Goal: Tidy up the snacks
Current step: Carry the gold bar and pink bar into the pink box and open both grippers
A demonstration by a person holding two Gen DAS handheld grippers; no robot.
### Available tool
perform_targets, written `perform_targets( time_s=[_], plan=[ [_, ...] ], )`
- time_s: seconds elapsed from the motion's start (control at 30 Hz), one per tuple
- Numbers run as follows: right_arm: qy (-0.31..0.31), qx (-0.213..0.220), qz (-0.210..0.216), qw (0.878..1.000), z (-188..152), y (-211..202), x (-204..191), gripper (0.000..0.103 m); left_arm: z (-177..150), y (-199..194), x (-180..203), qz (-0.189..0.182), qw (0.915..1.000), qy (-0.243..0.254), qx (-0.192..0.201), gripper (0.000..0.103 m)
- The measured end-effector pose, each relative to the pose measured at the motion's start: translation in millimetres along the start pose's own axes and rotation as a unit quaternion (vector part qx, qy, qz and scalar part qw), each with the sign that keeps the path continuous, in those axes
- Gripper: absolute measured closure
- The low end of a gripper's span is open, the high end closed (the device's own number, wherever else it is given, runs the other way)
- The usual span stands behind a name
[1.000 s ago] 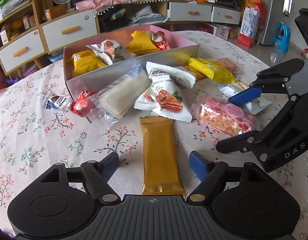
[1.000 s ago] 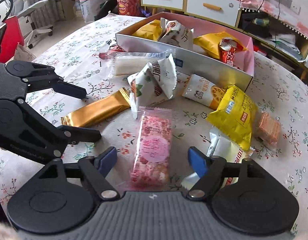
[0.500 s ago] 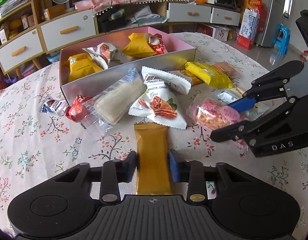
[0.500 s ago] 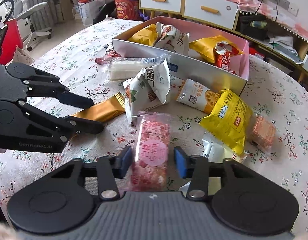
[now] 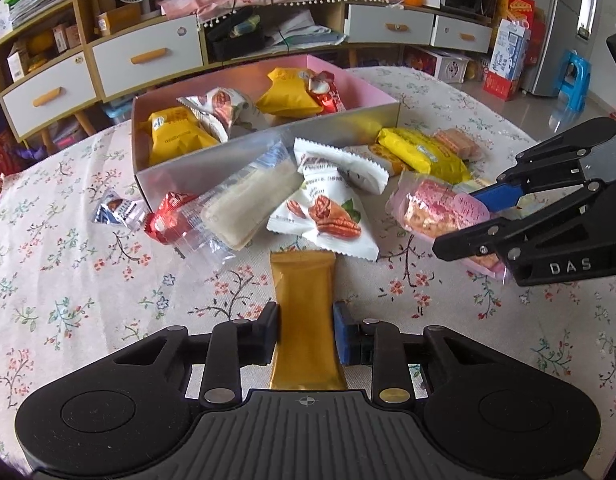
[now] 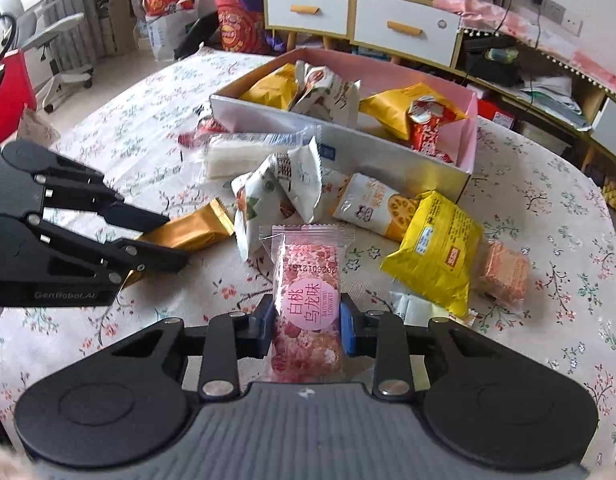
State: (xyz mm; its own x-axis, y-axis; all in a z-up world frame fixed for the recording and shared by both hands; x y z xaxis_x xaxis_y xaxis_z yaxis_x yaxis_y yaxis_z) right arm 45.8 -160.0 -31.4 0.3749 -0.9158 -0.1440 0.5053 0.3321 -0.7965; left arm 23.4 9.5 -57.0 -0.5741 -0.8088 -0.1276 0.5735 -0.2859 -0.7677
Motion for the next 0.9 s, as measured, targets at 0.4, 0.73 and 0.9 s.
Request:
perform_targets(
  time_s=[0.4, 0.73, 0.9],
  plan=[
    [0.05, 0.05, 0.013, 0.997, 23, -19, 8, 0.074, 20, -33, -22, 0.01, 0.9977, -0.042, 0.052, 0.077],
    [0.114, 0.081, 0.041, 0.989, 55, -14, 18, 0.074, 46, -43, -54, 0.032, 0.9892, -0.109, 0.093, 0.077],
    [0.158, 0.08, 0.061, 0.982, 71, 1, 29, 0.074, 66, -24, -70, 0.032, 0.9886, -0.121, 0.084, 0.077]
  ],
)
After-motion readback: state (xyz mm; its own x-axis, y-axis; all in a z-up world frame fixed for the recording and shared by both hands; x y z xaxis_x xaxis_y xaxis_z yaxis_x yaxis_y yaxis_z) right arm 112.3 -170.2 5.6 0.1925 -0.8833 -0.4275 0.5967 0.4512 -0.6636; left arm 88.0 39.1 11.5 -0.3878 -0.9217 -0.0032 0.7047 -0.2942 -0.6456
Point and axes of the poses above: each gripper's, at about its wrist camera, not at the fingertips, and y roughly the way its jaws point, x to its right, z to its top, the point moved 2 cm from there along y, roughly the way its jaws point, and after that the axes turned 12 degrees about y, right-handed, at the moved point
